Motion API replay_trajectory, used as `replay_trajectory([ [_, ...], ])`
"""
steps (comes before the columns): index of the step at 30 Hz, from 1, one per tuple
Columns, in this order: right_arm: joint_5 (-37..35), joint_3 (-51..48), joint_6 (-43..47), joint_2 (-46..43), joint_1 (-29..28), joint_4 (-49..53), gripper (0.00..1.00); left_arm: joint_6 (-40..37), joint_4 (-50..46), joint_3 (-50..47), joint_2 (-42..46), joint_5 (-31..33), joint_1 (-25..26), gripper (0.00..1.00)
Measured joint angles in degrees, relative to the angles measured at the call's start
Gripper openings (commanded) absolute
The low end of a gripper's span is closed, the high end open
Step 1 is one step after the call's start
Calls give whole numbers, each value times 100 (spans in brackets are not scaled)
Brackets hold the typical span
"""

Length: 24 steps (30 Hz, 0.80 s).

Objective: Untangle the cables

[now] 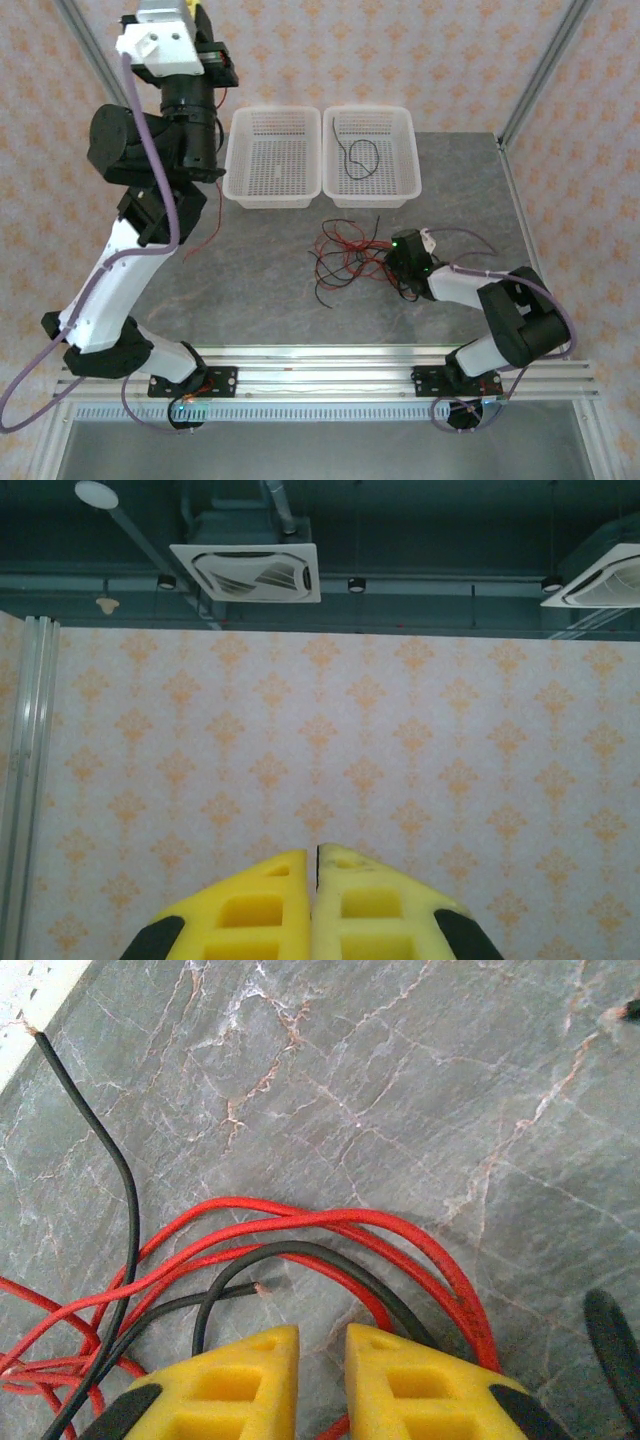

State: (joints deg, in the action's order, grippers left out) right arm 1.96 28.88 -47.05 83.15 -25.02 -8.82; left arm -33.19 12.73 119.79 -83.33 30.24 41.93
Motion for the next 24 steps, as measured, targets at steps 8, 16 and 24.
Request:
replay_trajectory([
  [8, 317, -85, 227, -693, 11, 737, 43, -546, 608, 400, -564, -256, -4, 0],
  [16, 450, -44, 597, -2297, 11, 1727, 62, -743, 1237, 824, -1073, -717, -396, 0],
  [24, 192, 114, 715, -3200, 11, 2503, 63, -365, 1753, 1204, -1722, -1373, -1093, 0],
])
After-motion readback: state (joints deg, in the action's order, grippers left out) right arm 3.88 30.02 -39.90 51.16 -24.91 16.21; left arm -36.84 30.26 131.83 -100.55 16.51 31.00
